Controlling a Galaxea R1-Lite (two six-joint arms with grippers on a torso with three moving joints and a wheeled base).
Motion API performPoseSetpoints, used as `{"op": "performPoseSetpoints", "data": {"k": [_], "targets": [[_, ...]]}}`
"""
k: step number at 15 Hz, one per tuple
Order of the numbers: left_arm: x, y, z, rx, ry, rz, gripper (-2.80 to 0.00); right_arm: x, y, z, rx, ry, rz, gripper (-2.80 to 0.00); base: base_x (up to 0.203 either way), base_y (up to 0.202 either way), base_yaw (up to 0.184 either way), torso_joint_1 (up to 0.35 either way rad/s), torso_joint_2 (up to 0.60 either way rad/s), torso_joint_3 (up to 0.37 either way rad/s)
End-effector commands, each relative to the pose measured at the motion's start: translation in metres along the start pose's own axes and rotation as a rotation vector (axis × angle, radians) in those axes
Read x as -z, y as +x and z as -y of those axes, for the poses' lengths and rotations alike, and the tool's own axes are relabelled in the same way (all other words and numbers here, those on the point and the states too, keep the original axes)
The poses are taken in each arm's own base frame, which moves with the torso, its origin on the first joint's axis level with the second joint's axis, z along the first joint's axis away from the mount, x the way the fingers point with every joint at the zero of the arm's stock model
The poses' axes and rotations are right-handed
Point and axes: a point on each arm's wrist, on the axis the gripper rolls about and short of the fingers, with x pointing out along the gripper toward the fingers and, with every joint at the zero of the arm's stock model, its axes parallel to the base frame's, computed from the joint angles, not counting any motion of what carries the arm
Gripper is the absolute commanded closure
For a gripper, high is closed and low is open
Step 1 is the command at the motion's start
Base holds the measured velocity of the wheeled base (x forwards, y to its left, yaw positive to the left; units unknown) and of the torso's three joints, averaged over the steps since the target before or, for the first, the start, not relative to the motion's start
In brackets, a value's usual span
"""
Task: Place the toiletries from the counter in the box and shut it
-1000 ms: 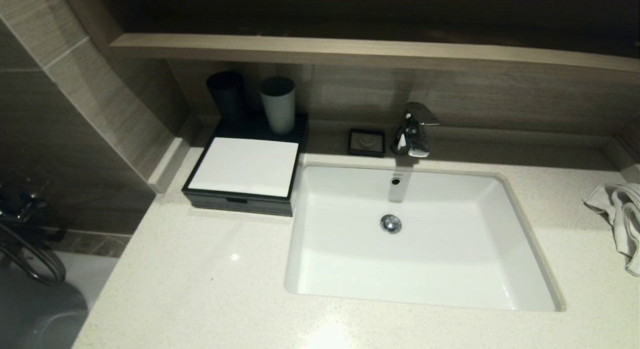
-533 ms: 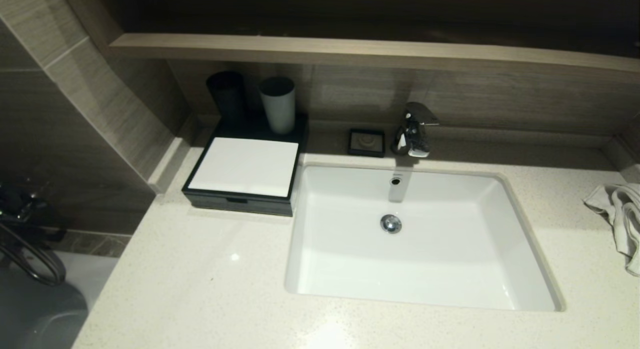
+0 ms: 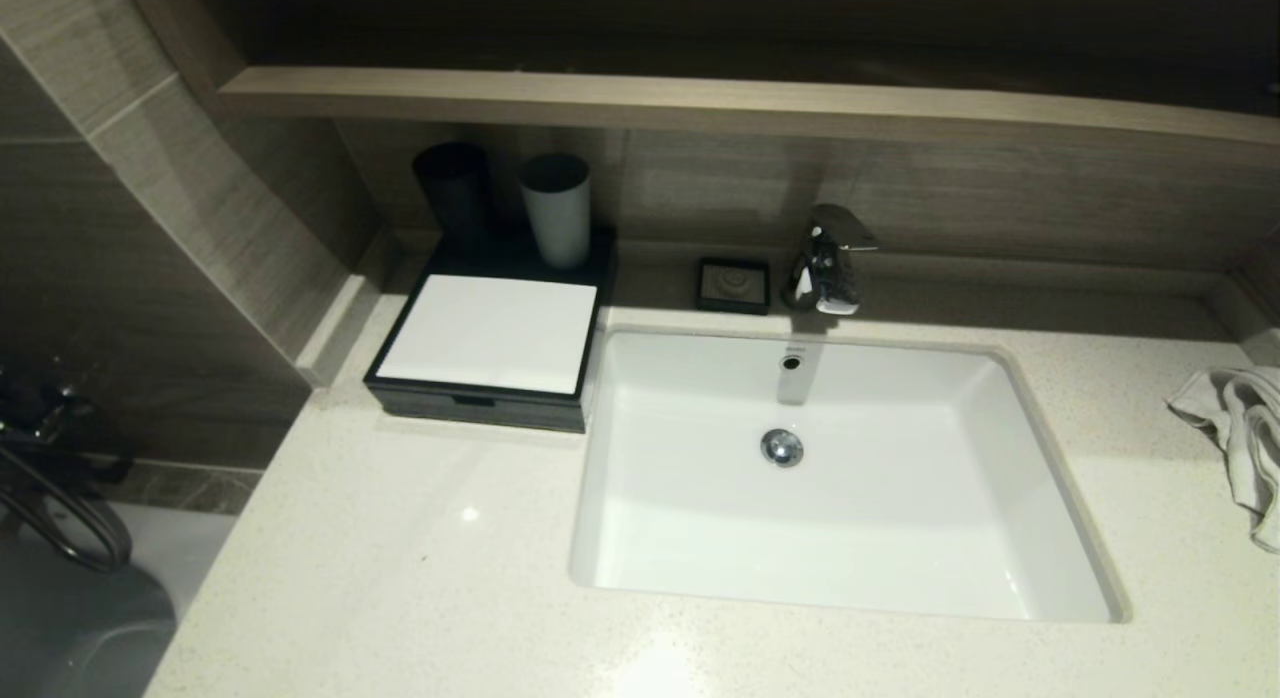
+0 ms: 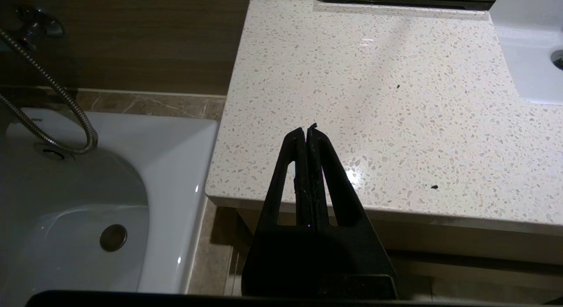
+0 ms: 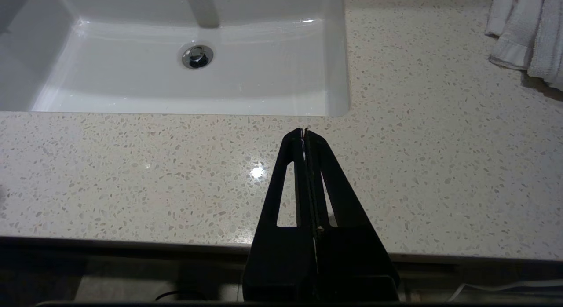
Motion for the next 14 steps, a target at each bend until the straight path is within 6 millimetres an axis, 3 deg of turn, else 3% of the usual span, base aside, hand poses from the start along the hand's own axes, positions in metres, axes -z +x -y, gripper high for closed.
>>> {"op": "performPoseSetpoints", "data": {"k": [1, 14], "targets": [[-0.0001, 0.0001, 0.0000, -0.001, 0.000, -0.001, 0.00, 0.0000, 0.0001, 0.0000, 0.000, 0.000, -0.002, 0.00, 0.000, 0.000, 0.000, 0.000, 0.00, 0.000], [-0.0001, 0.0001, 0.0000, -0.001, 0.000, -0.001, 0.00, 0.0000, 0.0000, 0.0000, 0.000, 0.001, 0.000, 0.00, 0.000, 0.000, 0.000, 0.000, 0.00, 0.000]]}}
